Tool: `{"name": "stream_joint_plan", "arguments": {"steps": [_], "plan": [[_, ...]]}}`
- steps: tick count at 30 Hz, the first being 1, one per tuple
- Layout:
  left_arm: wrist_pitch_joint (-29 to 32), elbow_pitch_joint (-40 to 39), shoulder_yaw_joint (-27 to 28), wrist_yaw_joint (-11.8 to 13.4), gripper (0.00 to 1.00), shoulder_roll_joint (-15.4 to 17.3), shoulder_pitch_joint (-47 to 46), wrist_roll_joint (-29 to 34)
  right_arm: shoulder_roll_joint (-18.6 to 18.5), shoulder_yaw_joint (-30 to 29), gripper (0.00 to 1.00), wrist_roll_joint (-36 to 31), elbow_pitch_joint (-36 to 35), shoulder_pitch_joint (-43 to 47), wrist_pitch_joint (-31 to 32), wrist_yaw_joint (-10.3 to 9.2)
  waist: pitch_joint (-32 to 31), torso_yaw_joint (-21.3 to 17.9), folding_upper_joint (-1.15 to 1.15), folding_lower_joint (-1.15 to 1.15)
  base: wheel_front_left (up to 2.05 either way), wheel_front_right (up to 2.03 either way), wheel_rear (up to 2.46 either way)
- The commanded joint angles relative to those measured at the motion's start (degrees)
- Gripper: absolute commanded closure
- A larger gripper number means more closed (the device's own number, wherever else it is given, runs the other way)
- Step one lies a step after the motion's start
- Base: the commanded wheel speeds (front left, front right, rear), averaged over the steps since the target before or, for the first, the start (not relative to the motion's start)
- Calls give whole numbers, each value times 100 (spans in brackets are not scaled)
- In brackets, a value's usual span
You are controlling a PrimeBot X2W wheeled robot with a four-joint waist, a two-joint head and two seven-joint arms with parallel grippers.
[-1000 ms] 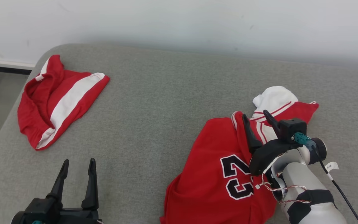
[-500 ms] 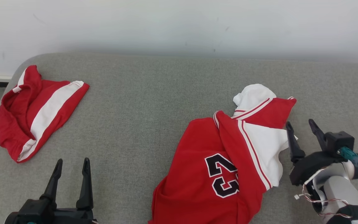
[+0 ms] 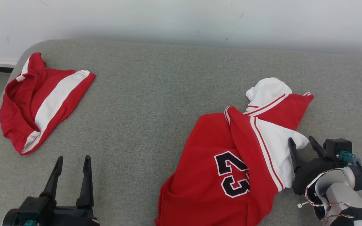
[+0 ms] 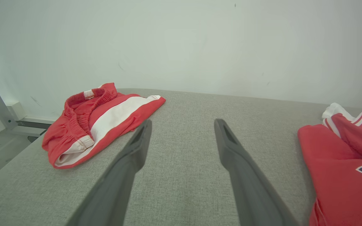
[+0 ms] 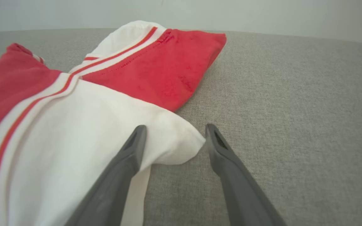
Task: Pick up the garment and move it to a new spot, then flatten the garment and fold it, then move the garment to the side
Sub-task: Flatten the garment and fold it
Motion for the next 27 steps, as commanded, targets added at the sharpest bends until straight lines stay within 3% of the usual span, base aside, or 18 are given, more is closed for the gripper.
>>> {"name": "stream_joint_plan", "arguments": {"steps": [1, 7, 14, 22, 27], "plan": [[-21, 13, -8, 7, 0, 21, -47, -23, 6, 28, 100, 101, 119, -71, 37, -13, -1, 12, 0, 0, 0, 0, 0], [-21, 32, 23, 7, 0, -13, 19, 32, -102, 178, 100, 318, 441, -183, -106, -13, -94, -7, 0, 0, 0, 0, 0], [-21, 40, 68, 7, 0, -75, 157, 63, -228, 141, 100, 495, 253, 0, -304, -13, -279, -165, 0, 0, 0, 0, 0], [-21, 17, 101, 7, 0, -165, 311, 77, -268, -381, 100, 473, -943, 722, -348, -13, -412, -511, 0, 0, 0, 0, 0], [-21, 3, 99, 7, 0, -200, 329, 58, -12, -1105, 100, 309, -2099, 1635, 34, -13, -403, -648, 0, 0, 0, 0, 0]]}}
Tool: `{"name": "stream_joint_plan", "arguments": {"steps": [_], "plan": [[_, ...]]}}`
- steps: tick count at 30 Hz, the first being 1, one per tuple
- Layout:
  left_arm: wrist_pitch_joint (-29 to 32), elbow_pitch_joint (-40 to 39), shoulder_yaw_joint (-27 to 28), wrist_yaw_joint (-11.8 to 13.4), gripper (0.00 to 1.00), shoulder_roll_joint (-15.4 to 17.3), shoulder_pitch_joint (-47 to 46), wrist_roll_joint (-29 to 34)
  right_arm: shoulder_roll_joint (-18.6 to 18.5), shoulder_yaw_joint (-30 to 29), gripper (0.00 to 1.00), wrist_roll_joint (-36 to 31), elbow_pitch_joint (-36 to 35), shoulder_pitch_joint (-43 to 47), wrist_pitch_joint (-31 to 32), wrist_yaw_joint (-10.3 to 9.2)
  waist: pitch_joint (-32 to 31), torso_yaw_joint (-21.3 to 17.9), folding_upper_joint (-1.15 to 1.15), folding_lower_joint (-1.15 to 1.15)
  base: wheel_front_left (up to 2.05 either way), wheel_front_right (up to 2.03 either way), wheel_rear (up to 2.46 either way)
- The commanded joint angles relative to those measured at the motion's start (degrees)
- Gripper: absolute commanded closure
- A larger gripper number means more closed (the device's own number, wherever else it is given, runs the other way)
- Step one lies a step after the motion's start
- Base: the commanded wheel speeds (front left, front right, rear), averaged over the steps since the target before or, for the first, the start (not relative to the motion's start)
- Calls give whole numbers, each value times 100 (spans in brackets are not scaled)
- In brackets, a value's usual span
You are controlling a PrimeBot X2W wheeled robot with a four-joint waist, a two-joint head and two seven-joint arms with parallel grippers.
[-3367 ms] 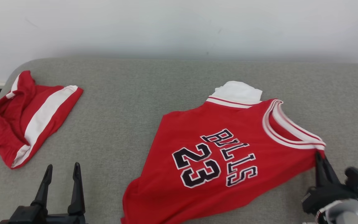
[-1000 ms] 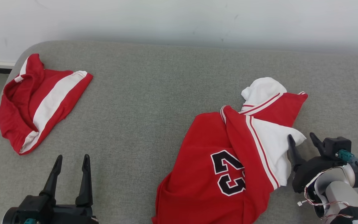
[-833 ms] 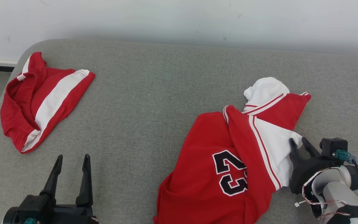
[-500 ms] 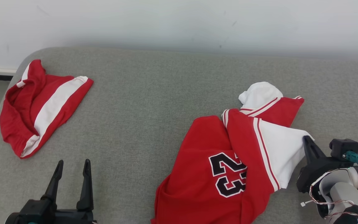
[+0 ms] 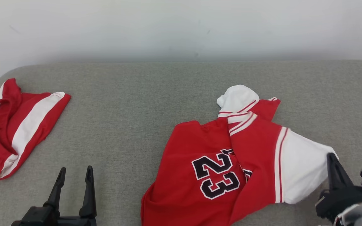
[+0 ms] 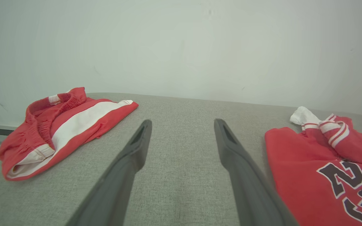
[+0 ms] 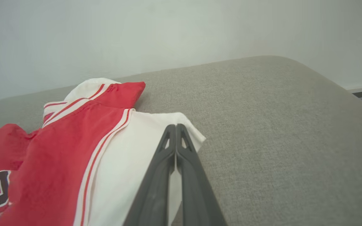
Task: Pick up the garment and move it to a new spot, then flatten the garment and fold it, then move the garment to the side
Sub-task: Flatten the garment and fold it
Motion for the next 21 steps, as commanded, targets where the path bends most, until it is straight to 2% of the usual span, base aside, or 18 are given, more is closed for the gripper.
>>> {"name": "stream_joint_plan", "arguments": {"steps": [1, 6, 12, 13, 14, 21], "plan": [[-21, -19, 10, 7, 0, -16, 65, -2, 144, -269, 100, -101, -437, 364, 207, -13, 6, -95, 0, 1, 0, 0, 0], [-21, 7, -17, 7, 0, 1, 20, -22, 741, -1015, 100, -517, -2132, 1487, 1142, -13, 58, -164, 0, 1, 0, 0, 0], [-21, 51, -56, 7, 0, 62, -92, -61, 1111, -1601, 100, -682, -3663, 2400, 2045, -13, 100, -171, 0, 1, 0, 0, 0], [-21, 66, -63, 7, 0, 86, -110, -83, 1153, -1673, 68, -734, -3926, 2543, 2203, -13, 98, -165, 0, 1, 0, 0, 0], [-21, 72, -71, 7, 0, 96, -117, -87, 1162, -1681, 0, -729, -4049, 2556, 2207, -13, 95, -161, 0, 1, 0, 0, 0], [-21, 50, -79, 7, 0, 103, -36, -20, 1181, -1455, 0, -893, -4488, 2442, 1884, -13, 8, -92, 0, 1, 0, 0, 0]]}}
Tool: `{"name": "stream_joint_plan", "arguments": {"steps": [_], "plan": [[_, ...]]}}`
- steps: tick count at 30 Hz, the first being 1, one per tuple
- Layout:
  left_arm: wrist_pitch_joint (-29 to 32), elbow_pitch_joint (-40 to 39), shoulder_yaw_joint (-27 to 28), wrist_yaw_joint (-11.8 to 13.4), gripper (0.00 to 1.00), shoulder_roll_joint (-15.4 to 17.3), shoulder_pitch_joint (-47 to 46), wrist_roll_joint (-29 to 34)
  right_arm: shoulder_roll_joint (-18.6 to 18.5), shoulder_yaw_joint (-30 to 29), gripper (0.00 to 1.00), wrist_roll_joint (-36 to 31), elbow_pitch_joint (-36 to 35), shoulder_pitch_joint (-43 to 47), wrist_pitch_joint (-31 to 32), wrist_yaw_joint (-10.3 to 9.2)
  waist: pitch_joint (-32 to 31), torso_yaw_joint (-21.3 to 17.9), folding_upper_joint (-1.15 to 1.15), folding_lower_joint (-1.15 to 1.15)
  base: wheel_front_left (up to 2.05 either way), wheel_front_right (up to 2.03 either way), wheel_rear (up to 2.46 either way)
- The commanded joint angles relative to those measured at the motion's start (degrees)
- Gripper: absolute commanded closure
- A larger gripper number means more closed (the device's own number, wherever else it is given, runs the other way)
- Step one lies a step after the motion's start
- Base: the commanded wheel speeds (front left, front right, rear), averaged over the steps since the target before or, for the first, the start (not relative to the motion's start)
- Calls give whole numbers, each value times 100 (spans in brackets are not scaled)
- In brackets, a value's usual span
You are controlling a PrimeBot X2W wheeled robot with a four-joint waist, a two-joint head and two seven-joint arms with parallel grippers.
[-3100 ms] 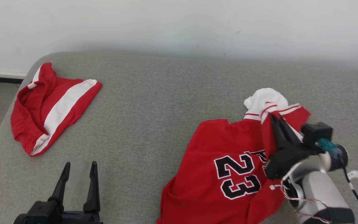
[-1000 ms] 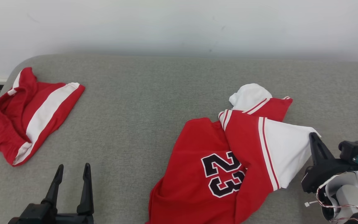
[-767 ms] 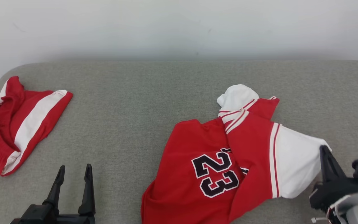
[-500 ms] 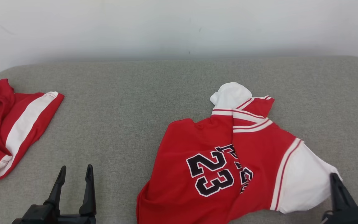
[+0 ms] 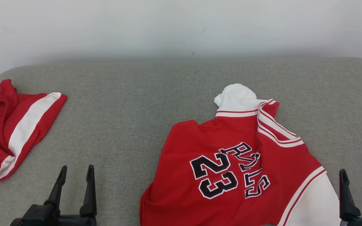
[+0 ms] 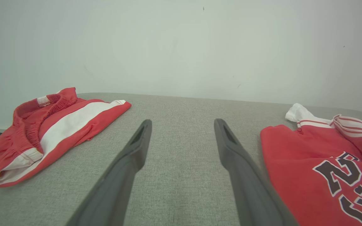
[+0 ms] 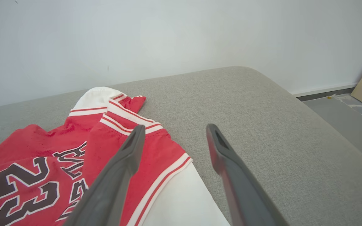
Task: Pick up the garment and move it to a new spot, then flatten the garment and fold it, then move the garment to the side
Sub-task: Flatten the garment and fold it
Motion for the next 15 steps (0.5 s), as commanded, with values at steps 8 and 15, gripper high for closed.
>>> {"name": "stream_joint_plan", "arguments": {"steps": [8, 15], "plan": [[-21, 57, -19, 7, 0, 59, 57, 2, 12, 382, 0, -152, -48, -294, -882, -13, -159, 160, 0, 0, 0, 0, 0], [-21, 36, 1, 7, 0, 58, 163, 36, 12, 741, 0, -167, 271, -398, -1503, -13, -225, 229, 0, 0, 0, 0, 0]]}}
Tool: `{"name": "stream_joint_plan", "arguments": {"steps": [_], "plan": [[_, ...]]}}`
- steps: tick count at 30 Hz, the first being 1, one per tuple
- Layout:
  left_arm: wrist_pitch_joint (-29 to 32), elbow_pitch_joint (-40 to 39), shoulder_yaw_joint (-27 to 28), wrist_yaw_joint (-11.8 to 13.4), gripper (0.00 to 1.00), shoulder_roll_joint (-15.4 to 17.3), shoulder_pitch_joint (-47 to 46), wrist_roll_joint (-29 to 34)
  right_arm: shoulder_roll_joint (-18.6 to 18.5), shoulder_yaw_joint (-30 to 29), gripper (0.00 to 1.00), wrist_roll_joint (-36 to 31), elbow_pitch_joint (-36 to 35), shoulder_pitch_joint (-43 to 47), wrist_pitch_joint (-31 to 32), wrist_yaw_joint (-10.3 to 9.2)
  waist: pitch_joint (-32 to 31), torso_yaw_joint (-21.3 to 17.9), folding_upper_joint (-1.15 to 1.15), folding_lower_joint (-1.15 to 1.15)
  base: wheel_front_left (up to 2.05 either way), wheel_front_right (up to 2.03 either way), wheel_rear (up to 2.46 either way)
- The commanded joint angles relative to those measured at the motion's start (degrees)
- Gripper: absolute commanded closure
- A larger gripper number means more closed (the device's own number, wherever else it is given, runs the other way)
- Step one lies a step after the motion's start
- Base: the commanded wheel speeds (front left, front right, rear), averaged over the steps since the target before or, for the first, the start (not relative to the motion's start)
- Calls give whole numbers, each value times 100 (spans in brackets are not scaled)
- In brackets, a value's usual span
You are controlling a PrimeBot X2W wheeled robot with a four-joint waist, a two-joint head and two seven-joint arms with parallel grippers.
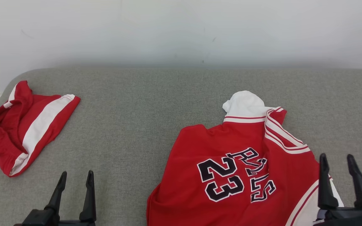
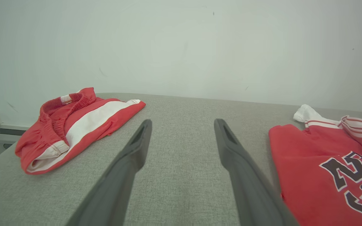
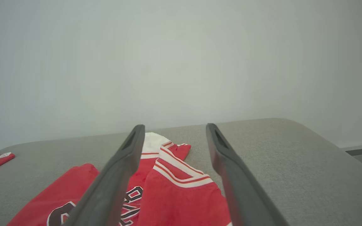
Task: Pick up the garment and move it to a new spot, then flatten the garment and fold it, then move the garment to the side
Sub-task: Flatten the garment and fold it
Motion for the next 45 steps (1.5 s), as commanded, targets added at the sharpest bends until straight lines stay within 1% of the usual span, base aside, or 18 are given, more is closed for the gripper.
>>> {"name": "stream_joint_plan", "arguments": {"steps": [1, 6, 9, 12, 17, 20, 24, 30, 31, 32, 33, 34, 37, 45], "plan": [[-21, -11, 8, 7, 0, 9, 53, 40, 6, 59, 0, 4, 55, -79, -100, -13, -3, 3, 0, 0, 0, 0, 0], [-21, 32, -154, 7, 0, 0, 90, 79, 6, 325, 0, 18, 503, -203, -335, -13, -10, 13, 0, 0, 0, 0, 0], [-21, 99, -426, 7, 0, 25, 79, 44, 6, 413, 0, 36, 742, -274, -433, -13, -14, 16, 0, 0, 0, 0, 0], [-21, 270, -832, 7, 0, 65, 58, -30, 6, 473, 0, 40, 915, -346, -492, -13, -13, -3, 0, 0, 0, 0, 0], [-21, 755, -1584, 7, 0, 157, -83, -210, 5, 556, 0, 17, 1071, -460, -530, -13, 16, -97, 0, 0, 0, 0, 0], [-21, 1122, -1940, 8, 0, 199, -208, -331, 5, 589, 0, 23, 1150, -525, -547, -13, 53, -175, 0, 0, 0, 0, 0], [-21, 1610, -2262, 9, 0, 240, -414, -545, 5, 585, 0, 48, 1229, -563, -566, -13, 106, -273, 0, 0, 0, 0, 0], [-21, 2233, -2523, 9, 0, 275, -682, -794, 5, 580, 0, 56, 1285, -623, -600, -13, 193, -388, 0, 0, 0, 0, 0], [-21, 2307, -2557, 9, 20, 287, -743, -831, 5, 575, 0, 56, 1292, -631, -607, -13, 207, -399, 0, 0, 0, 0, 0], [-21, 2371, -2572, 9, 58, 313, -817, -879, 5, 580, 0, 59, 1296, -646, -607, -13, 222, -411, 0, 0, 0, 0, 0], [-21, 2371, -2572, 9, 58, 313, -817, -879, 5, 580, 0, 59, 1296, -646, -607, -13, 222, -411, 0, 0, 0, 0, 0], [-21, 2439, -2604, 9, 100, 339, -868, -923, 6, 575, 0, 60, 1300, -662, -615, -13, 235, -418, 0, 0, 0, 0, 0], [-21, 2478, -2659, 9, 100, 401, -1063, -1004, 6, 566, 0, 65, 1310, -698, -645, -13, 268, -429, 0, 0, 0, 0, 0], [-21, 1973, -2469, 9, 100, 769, -1612, -953, 6, 555, 0, 76, 1330, -789, -700, -13, 404, -426, 0, 0, 0, 0, 0]]}}
